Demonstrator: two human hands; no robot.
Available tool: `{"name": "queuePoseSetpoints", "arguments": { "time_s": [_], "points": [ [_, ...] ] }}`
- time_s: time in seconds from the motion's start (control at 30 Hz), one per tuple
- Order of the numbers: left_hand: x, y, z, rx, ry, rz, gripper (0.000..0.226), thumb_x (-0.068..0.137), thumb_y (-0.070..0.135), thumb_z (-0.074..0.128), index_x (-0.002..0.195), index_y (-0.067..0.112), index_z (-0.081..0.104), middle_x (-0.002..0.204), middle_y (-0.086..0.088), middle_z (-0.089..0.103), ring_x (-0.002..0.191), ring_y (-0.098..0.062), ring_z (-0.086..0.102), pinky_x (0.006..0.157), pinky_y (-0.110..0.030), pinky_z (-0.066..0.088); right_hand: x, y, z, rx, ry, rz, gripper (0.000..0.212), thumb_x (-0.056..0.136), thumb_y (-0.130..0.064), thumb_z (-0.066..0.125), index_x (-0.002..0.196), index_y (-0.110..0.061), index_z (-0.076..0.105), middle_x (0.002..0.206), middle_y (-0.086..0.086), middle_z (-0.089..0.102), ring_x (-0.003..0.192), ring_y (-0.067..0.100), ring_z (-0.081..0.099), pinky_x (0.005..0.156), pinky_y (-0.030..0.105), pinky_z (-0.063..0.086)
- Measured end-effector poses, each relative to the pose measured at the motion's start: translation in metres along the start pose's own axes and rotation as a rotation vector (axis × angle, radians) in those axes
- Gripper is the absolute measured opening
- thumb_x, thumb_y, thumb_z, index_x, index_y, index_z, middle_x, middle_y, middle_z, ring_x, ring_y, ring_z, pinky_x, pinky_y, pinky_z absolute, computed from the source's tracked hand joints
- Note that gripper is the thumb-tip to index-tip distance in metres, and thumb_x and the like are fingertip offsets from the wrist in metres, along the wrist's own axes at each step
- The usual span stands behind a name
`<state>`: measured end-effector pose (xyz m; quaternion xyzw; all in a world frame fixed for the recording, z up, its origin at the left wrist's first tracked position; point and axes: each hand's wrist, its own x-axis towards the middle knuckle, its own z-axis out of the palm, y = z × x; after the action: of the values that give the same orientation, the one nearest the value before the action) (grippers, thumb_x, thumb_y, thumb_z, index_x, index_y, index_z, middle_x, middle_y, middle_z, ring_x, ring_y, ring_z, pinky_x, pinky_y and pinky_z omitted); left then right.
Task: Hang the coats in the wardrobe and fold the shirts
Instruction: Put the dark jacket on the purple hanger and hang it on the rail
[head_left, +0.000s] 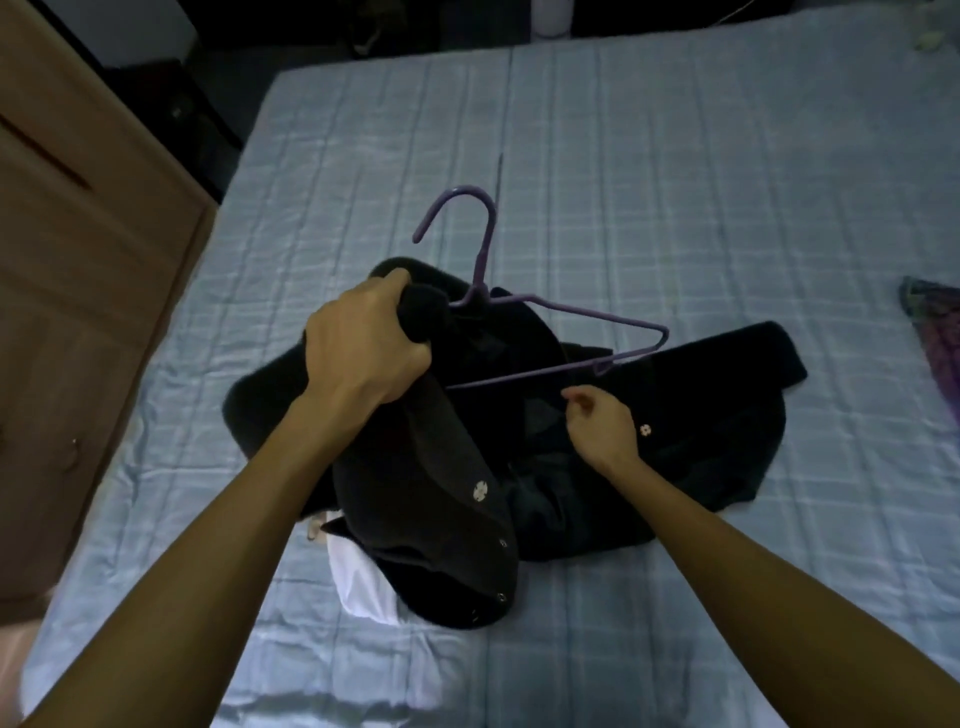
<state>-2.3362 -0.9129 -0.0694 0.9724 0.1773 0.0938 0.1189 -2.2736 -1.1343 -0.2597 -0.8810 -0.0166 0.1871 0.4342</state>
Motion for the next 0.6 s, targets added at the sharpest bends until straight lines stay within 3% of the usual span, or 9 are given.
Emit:
{"name": "queuePoseSetpoints", "arguments": {
  "time_s": [0.07,0.2,0.3,0.5,0.6],
  "points": [
    [0.007,-0.016,0.008,-0.016,-0.022,-0.047,0.022,0.070,0.024,0.068,0.088,0.020,0.055,0.078,0.005,0.056,0.065,-0.017,0.046,0.061,-0.031,0.032,0.021,-0.006,0.014,-0.025,-0.047,0.029,0.029,0.090,-0.014,0.054,0.117,-0.014,0.064,0.109,0.006,0.068,0.101,0.022,0.063,0.088,0.024,0.044],
    [0.018,-0.054,0.019,-0.064,-0.040,-0.138,0.026,0.069,0.025,0.069,0.082,0.025,0.047,0.076,0.002,0.058,0.069,-0.026,0.052,0.063,-0.032,0.034,0.072,-0.010,0.050,-0.084,-0.101,0.072,0.038,0.092,-0.025,0.056,0.125,-0.007,0.058,0.116,0.012,0.064,0.109,0.026,0.059,0.093,0.029,0.043],
    [0.024,-0.076,0.025,-0.084,-0.050,-0.200,0.027,0.069,0.023,0.070,0.078,0.027,0.045,0.069,0.007,0.050,0.066,-0.021,0.047,0.063,-0.032,0.033,0.103,-0.015,0.080,-0.166,-0.164,0.036,0.051,0.094,-0.033,0.054,0.137,-0.008,0.045,0.135,0.014,0.051,0.124,0.028,0.048,0.103,0.030,0.037],
    [0.037,-0.105,0.045,-0.082,-0.071,-0.247,0.023,0.069,0.022,0.072,0.081,0.020,0.053,0.063,0.009,0.048,0.064,-0.022,0.049,0.061,-0.034,0.036,0.166,-0.043,0.144,-0.442,-0.156,-0.225,0.080,0.085,-0.048,0.061,0.148,-0.014,0.025,0.148,0.016,0.033,0.136,0.033,0.030,0.109,0.045,0.030],
    [0.044,-0.113,0.054,-0.097,-0.080,-0.257,0.021,0.069,0.021,0.072,0.081,0.018,0.055,0.061,0.012,0.048,0.063,-0.022,0.050,0.059,-0.034,0.038,0.186,-0.048,0.170,-0.659,-0.318,-0.350,0.082,0.085,-0.050,0.059,0.149,-0.022,0.018,0.151,0.010,0.029,0.141,0.031,0.020,0.110,0.053,0.018]
  ]
}}
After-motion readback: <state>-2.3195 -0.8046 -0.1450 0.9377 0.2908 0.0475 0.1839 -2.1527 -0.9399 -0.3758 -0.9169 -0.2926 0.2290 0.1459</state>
